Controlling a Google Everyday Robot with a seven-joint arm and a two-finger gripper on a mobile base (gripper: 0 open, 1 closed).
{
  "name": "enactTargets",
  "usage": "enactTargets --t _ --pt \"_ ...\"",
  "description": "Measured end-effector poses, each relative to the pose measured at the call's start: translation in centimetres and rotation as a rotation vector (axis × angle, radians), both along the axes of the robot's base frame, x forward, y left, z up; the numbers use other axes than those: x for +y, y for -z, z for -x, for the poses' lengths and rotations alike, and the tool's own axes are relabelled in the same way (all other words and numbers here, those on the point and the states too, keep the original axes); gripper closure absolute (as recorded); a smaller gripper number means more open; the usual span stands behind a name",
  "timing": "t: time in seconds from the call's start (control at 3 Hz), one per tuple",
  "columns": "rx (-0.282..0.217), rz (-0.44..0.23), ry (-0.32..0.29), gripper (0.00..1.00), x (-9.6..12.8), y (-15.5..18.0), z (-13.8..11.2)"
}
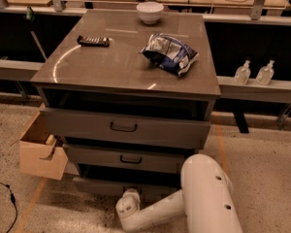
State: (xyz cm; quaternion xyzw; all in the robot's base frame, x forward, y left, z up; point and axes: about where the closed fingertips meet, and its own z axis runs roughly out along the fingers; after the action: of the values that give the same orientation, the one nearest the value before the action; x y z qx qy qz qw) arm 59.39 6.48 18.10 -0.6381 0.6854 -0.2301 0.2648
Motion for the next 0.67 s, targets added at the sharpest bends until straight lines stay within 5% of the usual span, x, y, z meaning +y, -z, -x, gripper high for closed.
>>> enactTargets --t 0.67 --pt "0.000 0.000 0.000 1.00 0.00 0.00 0.00"
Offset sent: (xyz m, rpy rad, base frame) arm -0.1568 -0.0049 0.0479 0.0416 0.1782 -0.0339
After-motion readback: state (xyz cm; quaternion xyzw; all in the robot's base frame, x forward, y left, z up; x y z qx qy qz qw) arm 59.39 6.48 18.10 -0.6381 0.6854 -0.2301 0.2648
